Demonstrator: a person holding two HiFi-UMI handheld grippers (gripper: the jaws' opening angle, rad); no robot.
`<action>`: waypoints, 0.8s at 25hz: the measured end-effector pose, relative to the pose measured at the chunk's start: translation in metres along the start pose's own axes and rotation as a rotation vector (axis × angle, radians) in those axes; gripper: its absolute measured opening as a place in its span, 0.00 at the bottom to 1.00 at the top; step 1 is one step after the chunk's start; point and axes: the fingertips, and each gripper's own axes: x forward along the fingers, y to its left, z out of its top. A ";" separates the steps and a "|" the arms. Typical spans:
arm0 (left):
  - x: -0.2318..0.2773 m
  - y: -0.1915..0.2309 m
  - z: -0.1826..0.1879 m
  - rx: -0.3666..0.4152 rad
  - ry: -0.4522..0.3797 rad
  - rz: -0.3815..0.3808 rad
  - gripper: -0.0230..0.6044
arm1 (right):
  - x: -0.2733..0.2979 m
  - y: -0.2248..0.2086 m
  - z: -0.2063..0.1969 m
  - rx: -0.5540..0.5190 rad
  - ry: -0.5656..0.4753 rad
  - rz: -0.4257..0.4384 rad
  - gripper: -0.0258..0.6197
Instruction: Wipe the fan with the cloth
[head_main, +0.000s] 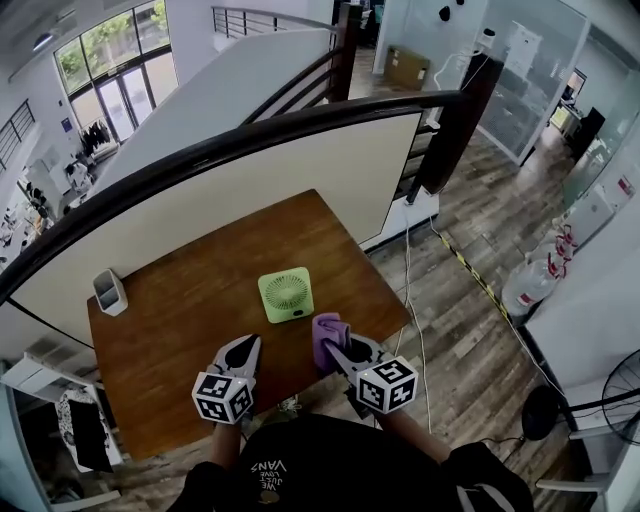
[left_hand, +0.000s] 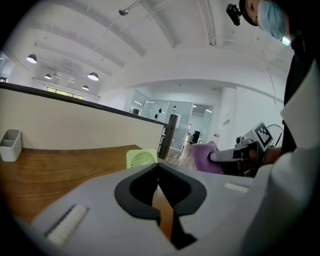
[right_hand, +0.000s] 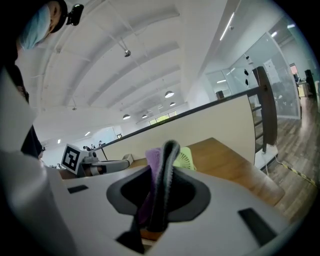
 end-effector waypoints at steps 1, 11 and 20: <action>0.005 0.006 0.000 -0.002 0.002 -0.007 0.06 | 0.007 -0.001 0.000 -0.002 0.008 -0.004 0.18; 0.055 0.047 -0.019 -0.047 0.052 -0.119 0.21 | 0.073 -0.011 -0.004 -0.050 0.093 -0.021 0.18; 0.094 0.077 -0.060 -0.071 0.162 -0.167 0.30 | 0.120 -0.008 0.000 -0.177 0.146 -0.021 0.18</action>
